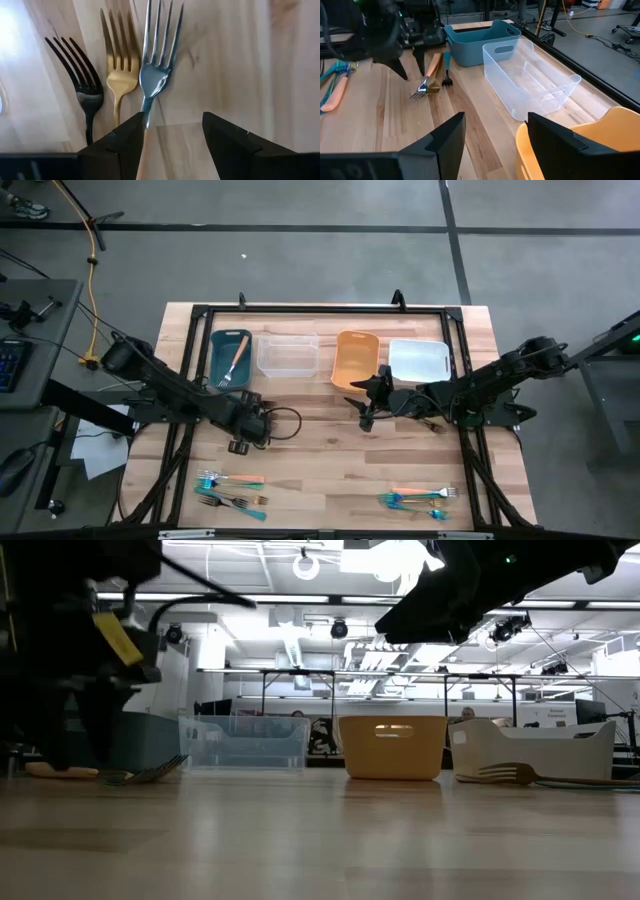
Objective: Sort silverware by color (type)
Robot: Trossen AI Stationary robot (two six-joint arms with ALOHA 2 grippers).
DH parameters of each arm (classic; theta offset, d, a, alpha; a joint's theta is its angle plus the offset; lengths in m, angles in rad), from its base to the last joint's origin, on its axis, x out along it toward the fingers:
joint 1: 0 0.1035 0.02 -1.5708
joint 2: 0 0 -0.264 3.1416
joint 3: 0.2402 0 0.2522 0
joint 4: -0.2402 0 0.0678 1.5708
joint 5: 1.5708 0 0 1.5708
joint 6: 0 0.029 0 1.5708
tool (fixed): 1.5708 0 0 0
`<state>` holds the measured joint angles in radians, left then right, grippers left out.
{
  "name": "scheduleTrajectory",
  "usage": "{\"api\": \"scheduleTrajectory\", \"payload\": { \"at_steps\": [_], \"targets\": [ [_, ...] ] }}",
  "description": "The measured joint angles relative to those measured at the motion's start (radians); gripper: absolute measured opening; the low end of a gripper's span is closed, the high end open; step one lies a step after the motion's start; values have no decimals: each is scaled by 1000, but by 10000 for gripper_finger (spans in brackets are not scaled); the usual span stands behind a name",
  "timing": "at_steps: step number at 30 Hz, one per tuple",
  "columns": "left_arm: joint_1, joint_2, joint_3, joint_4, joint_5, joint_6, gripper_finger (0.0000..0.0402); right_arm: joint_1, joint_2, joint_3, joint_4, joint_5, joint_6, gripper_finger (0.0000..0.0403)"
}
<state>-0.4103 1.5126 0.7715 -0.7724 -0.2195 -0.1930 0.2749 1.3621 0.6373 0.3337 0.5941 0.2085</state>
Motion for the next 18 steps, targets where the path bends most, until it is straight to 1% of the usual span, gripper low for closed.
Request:
{"api": "scheduleTrajectory", "payload": {
  "at_steps": [5,9,12,18],
  "targets": [
    [43,54,0,-15,0,39,163,0,0,0,0,0,0,208],
    [76,69,4,-14,10,41,151,0,0,0,0,0,1,208],
    [88,68,4,-14,20,47,146,0,0,0,0,0,1,208],
    [93,69,3,-10,44,121,145,0,0,0,0,0,3,208]
  ]
}}
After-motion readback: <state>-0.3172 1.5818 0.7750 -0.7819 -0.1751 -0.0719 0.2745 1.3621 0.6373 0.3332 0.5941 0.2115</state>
